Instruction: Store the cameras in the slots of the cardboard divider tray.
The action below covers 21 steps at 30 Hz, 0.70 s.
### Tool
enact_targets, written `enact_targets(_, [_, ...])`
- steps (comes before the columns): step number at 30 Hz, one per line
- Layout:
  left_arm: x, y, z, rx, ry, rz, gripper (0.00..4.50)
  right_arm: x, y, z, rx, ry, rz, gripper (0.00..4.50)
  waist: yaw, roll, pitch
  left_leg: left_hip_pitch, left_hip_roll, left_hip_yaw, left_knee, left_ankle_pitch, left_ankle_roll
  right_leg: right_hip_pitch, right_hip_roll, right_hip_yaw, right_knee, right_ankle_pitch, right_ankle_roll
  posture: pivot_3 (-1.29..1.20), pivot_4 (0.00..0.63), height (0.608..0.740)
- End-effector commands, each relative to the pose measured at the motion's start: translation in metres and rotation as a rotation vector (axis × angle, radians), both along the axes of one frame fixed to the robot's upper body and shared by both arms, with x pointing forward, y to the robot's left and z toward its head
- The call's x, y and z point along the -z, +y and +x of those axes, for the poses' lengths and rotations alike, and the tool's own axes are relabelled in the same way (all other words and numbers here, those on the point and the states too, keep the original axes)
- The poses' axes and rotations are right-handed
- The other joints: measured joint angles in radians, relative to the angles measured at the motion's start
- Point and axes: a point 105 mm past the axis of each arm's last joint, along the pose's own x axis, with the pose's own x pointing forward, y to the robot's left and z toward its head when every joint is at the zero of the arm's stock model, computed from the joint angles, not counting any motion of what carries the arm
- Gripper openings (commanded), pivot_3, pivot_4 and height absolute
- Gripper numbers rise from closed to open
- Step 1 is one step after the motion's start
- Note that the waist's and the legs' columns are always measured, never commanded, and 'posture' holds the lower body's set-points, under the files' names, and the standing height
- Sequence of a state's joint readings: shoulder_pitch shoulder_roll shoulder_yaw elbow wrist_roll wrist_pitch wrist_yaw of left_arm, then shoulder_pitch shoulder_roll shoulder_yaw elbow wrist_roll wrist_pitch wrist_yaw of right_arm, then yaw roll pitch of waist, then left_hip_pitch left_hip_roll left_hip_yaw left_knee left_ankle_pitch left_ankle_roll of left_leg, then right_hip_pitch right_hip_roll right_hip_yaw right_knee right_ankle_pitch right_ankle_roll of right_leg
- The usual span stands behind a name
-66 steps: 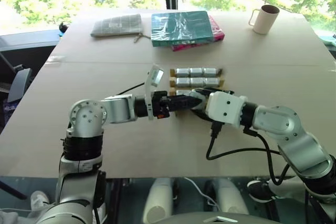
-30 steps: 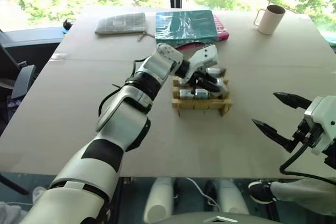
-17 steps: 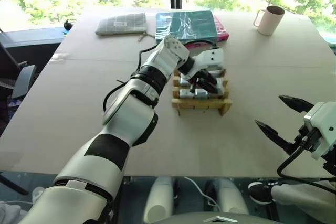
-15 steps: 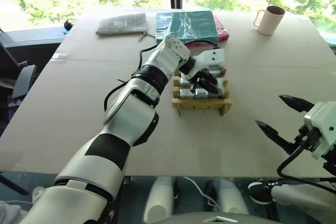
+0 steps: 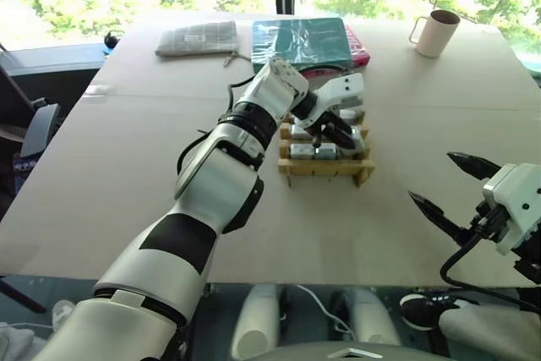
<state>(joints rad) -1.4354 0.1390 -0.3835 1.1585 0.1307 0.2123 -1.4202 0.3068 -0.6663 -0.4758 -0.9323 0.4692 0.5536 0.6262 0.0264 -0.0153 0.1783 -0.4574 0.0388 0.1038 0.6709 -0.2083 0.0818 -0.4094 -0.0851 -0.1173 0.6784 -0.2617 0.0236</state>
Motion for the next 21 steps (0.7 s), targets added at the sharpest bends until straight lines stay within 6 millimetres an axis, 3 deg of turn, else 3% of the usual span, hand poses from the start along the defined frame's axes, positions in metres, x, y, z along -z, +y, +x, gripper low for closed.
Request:
enact_targets(1, [0.014,0.011,0.001,0.003,-0.006,0.074,0.74,-0.005,0.002,-0.003,-0.01,-0.034,-0.014,4.45,-0.001,0.0,0.0,0.0,0.0,0.0,0.0,0.0,0.0,0.0,0.0,0.0,0.0,0.0,0.0,0.0,0.15,0.74])
enact_targets(9, [-0.007,-0.006,-0.006,0.004,0.081,-0.042,0.74,-0.004,0.002,-0.004,-0.009,-0.032,-0.012,4.45,-0.007,0.0,0.0,-0.001,0.0,0.0,0.0,0.0,0.0,-0.001,0.0,0.0,0.0,0.0,0.0,0.0,0.15,0.74])
enact_targets(17, [0.013,0.008,-0.001,0.051,-0.037,0.093,0.74,-0.003,0.003,-0.005,-0.008,-0.033,-0.011,4.45,-0.01,0.0,0.0,-0.001,0.0,0.0,0.001,0.001,-0.002,-0.001,0.0,0.0,0.0,0.0,0.0,0.0,0.15,0.74])
enact_targets(21, [0.01,0.006,0.004,0.044,-0.103,0.106,0.74,-0.001,0.003,-0.005,-0.009,-0.028,-0.015,4.45,-0.012,0.0,0.0,-0.001,0.0,0.0,0.001,0.0,-0.001,-0.001,0.0,0.0,0.001,0.0,0.0,0.0,0.15,0.74])
